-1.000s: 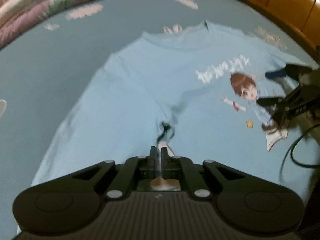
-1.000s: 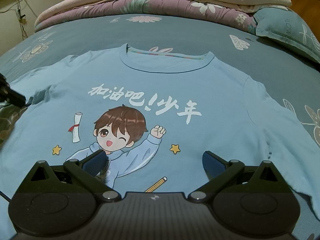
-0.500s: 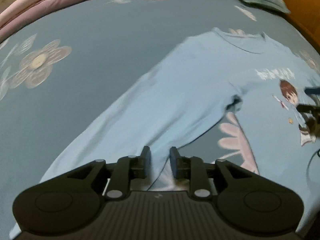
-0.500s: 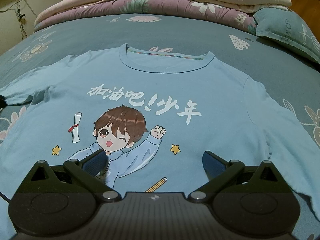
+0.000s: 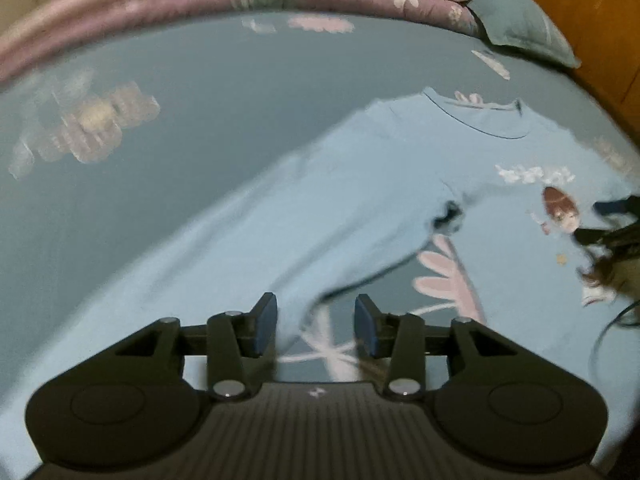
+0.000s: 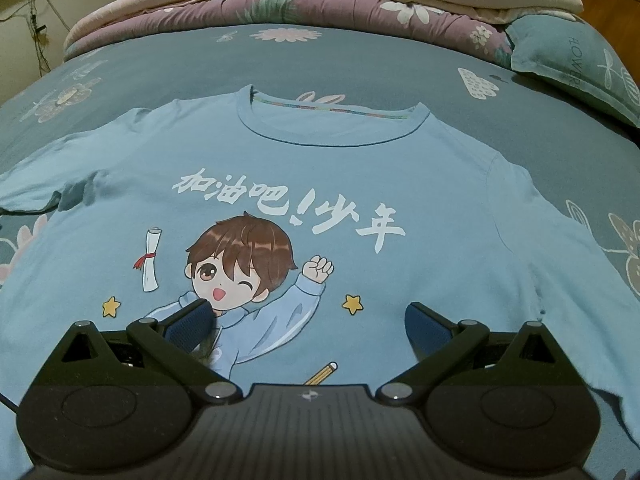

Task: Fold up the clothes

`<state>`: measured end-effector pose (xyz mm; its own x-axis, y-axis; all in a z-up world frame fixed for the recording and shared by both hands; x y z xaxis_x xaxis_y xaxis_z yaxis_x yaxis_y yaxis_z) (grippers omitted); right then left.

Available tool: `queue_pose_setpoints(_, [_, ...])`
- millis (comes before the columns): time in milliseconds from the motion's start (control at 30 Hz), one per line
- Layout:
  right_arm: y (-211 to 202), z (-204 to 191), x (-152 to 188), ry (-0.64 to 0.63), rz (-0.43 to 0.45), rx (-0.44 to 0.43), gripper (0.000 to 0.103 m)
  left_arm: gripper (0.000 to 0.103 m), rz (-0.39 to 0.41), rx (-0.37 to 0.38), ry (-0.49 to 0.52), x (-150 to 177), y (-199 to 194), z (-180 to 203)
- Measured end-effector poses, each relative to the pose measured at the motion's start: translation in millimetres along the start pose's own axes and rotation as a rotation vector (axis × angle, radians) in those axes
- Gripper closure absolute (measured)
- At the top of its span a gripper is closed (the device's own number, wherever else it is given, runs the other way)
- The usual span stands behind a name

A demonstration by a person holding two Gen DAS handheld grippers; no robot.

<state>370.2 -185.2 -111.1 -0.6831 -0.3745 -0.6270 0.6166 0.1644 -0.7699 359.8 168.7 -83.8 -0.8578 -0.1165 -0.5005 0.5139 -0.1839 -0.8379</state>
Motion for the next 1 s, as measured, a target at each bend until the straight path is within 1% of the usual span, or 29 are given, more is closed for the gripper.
queue_pose_setpoints(33, [-0.1, 0.0, -0.3, 0.000, -0.002, 0.000, 0.000, 0.058, -0.017, 0.008, 0.014, 1.1, 0.6, 2.1])
queue_pose_setpoints(133, [0.2, 0.1, -0.6, 0.000, -0.003, 0.000, 0.000, 0.056, -0.033, 0.045, 0.064, -0.3, -11.0, 7.1])
queue_pose_setpoints(167, [0.4, 0.2, -0.7, 0.000, -0.003, 0.000, 0.000, 0.054, -0.024, 0.049, 0.073, -1.8, -15.7, 6.5])
queue_pose_setpoints(200, [0.5, 0.2, -0.8, 0.000, -0.004, 0.000, 0.000, 0.054, 0.004, 0.038, 0.058, -5.6, -19.9, 1.4])
queue_pose_setpoints(267, [0.7, 0.2, -1.2, 0.000, -0.005, 0.000, 0.000, 0.055, 0.053, 0.002, -0.009, -14.6, -21.9, -14.1])
queue_pose_setpoints(333, [0.9, 0.0, -1.6, -0.001, -0.008, 0.001, 0.000, 0.055, 0.092, -0.034, -0.105, -22.6, -17.5, -34.0])
queue_pose_setpoints(433, [1.2, 0.1, -2.1, 0.000, -0.011, 0.001, 0.000, 0.055, 0.110, -0.099, -0.203, -29.5, 4.2, -60.6])
queue_pose_setpoints(467, [1.2, 0.0, -2.0, 0.000, -0.011, 0.001, 0.000, 0.055, 0.124, -0.109, -0.229, -31.7, 8.9, -67.4])
queue_pose_setpoints(500, [1.3, -0.1, -1.9, 0.000, -0.011, 0.001, 0.000, 0.053, 0.143, -0.106, -0.258, -34.8, 9.8, -73.0])
queue_pose_setpoints(533, [1.1, -0.1, -1.7, 0.001, -0.010, 0.001, 0.000, 0.054, 0.162, -0.103, -0.287, -38.0, 10.8, -78.7])
queue_pose_setpoints(600, [1.2, -0.6, -1.4, 0.002, -0.009, 0.002, 0.000, 0.057, 0.173, -0.124, -0.322, -44.9, 10.2, -82.0])
queue_pose_setpoints(667, [1.3, -0.9, -1.3, 0.002, -0.009, 0.003, 0.000, 0.057, 0.180, -0.131, -0.296, -47.8, 3.5, -71.3])
queue_pose_setpoints(767, [1.2, -0.9, -0.7, 0.004, -0.004, 0.006, 0.000, 0.053, 0.213, -0.141, -0.159, -36.8, -8.2, -37.3])
queue_pose_setpoints(833, [1.5, -1.3, -0.7, 0.007, -0.002, 0.007, 0.000, 0.051, 0.208, -0.185, -0.061, -25.2, -3.7, -16.8])
queue_pose_setpoints(900, [1.7, -1.6, -1.1, 0.006, -0.004, 0.008, 0.000, 0.051, 0.166, -0.241, 0.007, -9.9, 7.3, -1.8])
queue_pose_setpoints(933, [1.6, -1.5, -1.1, 0.005, -0.005, 0.008, 0.000, 0.051, 0.151, -0.248, 0.017, -3.4, 9.2, 1.3])
queue_pose_setpoints(1000, [1.5, -1.3, -0.9, 0.005, -0.002, 0.007, 0.000, 0.051, 0.153, -0.247, 0.019, 7.0, 4.8, 3.9])
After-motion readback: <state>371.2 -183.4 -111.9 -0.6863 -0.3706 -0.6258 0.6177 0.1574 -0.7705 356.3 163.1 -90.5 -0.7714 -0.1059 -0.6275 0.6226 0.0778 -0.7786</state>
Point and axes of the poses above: each gripper's, at about its wrist camera, not at the fingertips, and y roughly the way its jaws point, z to its right, x to its underside, the point moved 3 cm from there along y, roughly the way its jaws point, and after that the axes turned 11 degrees about -y, right-handed, at the moved point
